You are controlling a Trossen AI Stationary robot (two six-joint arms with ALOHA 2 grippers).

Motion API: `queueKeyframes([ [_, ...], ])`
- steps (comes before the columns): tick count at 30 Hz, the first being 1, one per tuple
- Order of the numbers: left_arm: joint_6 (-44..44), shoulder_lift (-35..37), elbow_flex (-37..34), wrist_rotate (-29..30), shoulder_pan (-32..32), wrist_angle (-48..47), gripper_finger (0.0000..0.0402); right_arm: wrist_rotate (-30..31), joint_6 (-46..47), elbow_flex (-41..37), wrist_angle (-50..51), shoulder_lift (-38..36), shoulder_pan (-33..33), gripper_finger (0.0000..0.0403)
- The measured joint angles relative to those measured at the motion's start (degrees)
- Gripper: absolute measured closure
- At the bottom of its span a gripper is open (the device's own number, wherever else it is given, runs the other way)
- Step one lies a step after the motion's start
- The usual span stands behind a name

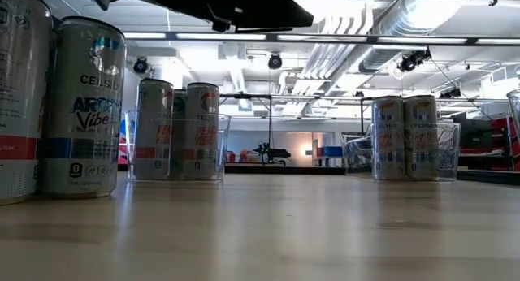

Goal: Sort soda cans
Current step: Put the white-blue soda can into the bottom transparent bin

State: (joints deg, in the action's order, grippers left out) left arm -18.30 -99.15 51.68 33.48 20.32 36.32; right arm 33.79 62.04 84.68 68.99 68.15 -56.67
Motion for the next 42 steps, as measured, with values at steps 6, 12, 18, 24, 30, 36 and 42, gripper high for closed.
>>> queueKeyframes([
  [6,1.0,0.0,0.0,0.0,0.0,-1.1,0.0021,-2.6,17.3,-1.2,2.7,3.1,-8.8,0.0162],
  [12,1.5,0.0,0.0,0.0,-0.1,-1.0,0.0021,-6.9,28.5,-1.6,9.5,10.9,-12.6,0.0162],
  [18,3.4,0.0,0.0,-0.1,-0.6,-0.7,0.0021,-6.0,31.6,-1.6,12.5,18.4,-15.0,0.0162],
  [24,4.7,-0.1,0.0,0.0,-1.2,-0.4,0.0021,4.7,32.4,-3.1,13.6,23.8,-17.7,0.0162],
  [30,4.7,-0.1,0.0,-0.1,-1.2,-0.4,0.0021,5.3,38.1,-8.3,12.8,24.1,-18.1,0.0162],
  [36,4.7,-0.1,-0.1,-0.1,-1.2,-0.4,0.0021,5.2,38.0,-13.1,10.5,22.9,-17.0,0.0162],
  [42,4.7,-0.1,-0.1,-0.1,-1.2,-0.4,0.0021,5.0,32.6,-14.7,7.9,22.0,-14.9,0.0162],
])
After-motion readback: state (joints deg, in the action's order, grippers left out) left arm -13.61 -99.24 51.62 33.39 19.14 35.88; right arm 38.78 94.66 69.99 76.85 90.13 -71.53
